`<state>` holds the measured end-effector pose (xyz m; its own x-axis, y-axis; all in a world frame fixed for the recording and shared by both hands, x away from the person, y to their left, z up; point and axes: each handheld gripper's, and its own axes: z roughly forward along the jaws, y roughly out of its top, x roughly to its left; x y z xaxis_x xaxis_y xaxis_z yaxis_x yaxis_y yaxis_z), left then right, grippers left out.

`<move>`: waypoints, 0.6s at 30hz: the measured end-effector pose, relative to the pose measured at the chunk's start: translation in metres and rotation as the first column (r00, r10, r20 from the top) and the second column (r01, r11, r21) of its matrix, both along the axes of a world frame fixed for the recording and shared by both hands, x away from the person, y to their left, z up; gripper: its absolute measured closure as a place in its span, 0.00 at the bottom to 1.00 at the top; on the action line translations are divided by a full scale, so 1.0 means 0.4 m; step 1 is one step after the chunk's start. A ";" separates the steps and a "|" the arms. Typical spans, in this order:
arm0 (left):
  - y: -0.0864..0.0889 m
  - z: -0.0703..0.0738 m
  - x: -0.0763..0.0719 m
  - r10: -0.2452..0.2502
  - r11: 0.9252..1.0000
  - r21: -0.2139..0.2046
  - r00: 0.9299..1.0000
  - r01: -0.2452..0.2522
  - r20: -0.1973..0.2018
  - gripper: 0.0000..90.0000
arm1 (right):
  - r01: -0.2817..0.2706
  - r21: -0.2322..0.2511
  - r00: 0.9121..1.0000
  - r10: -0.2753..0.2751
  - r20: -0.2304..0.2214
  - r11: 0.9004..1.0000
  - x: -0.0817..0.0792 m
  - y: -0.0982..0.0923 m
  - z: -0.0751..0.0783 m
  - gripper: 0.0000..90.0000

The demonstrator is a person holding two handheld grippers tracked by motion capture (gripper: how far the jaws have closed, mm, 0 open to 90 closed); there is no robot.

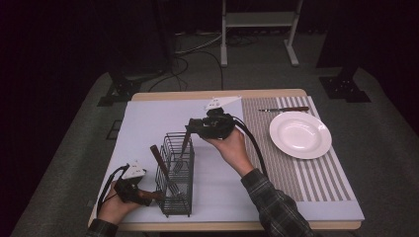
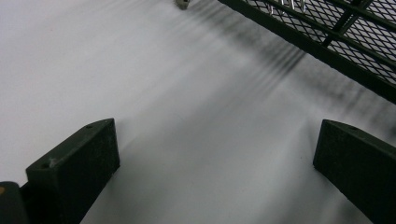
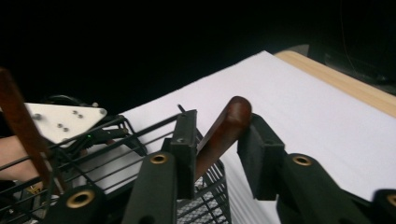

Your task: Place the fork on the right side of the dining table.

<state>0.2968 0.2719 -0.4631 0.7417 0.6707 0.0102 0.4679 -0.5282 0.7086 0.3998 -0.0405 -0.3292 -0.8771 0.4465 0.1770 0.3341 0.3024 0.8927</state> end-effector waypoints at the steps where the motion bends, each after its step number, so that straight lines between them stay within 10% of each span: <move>1: 0.000 0.000 0.000 0.000 1.000 0.000 1.000 0.000 0.000 0.00 | -0.005 0.002 1.000 0.005 0.007 1.000 -0.003 0.000 0.002 0.77; 18: 0.000 0.001 0.000 0.000 1.000 0.003 1.000 0.000 -0.001 0.00 | -0.137 0.079 0.991 0.136 0.020 0.987 -0.046 0.000 0.032 0.89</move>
<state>0.2968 0.2720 -0.4629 0.7416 0.6708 0.0110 0.4689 -0.5300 0.7066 0.3813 -0.0403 -0.3165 -0.9315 0.3075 0.1941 0.2814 0.2717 0.9203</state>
